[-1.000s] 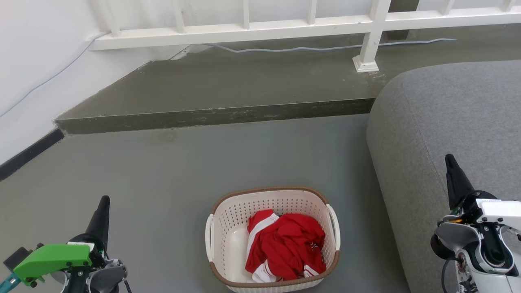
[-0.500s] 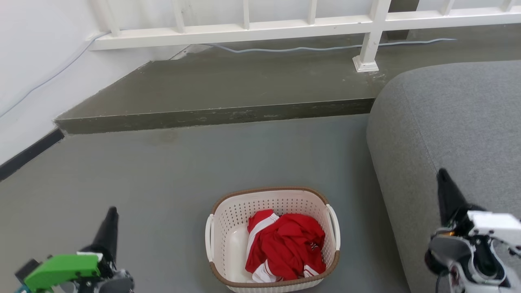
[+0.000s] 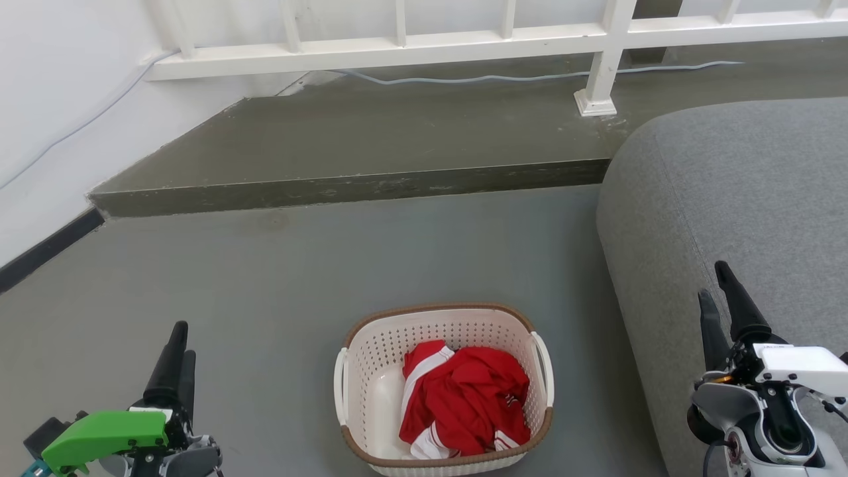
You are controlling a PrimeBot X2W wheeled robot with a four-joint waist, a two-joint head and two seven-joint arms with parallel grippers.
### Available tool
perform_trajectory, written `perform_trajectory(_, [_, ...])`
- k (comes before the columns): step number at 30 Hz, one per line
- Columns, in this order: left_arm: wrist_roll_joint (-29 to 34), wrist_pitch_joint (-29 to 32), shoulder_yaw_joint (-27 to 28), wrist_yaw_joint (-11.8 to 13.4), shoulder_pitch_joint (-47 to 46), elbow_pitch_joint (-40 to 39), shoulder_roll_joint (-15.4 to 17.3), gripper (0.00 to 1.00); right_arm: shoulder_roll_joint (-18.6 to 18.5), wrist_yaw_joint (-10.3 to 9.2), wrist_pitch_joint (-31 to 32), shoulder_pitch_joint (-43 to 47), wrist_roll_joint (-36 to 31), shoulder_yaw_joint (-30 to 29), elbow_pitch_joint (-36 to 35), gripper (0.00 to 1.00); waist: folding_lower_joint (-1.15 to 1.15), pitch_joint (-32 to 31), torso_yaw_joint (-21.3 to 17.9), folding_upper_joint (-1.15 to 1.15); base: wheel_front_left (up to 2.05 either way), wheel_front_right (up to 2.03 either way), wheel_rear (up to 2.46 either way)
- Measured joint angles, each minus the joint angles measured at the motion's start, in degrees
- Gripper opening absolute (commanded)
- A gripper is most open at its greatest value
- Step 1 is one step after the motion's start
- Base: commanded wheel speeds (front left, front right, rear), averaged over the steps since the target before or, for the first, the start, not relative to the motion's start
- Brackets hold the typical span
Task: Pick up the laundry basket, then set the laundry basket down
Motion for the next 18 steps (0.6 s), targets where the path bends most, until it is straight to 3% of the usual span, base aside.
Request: perform_trajectory(18, [11.4,-3.9,-4.1,0.0,-0.1,-2.4,2.3,1.00,-2.4,0.01,-4.2,-0.1,-7.9,5.3,-3.6,1.00,0.00,0.2,0.0,0.00,0.00,0.00,0.00])
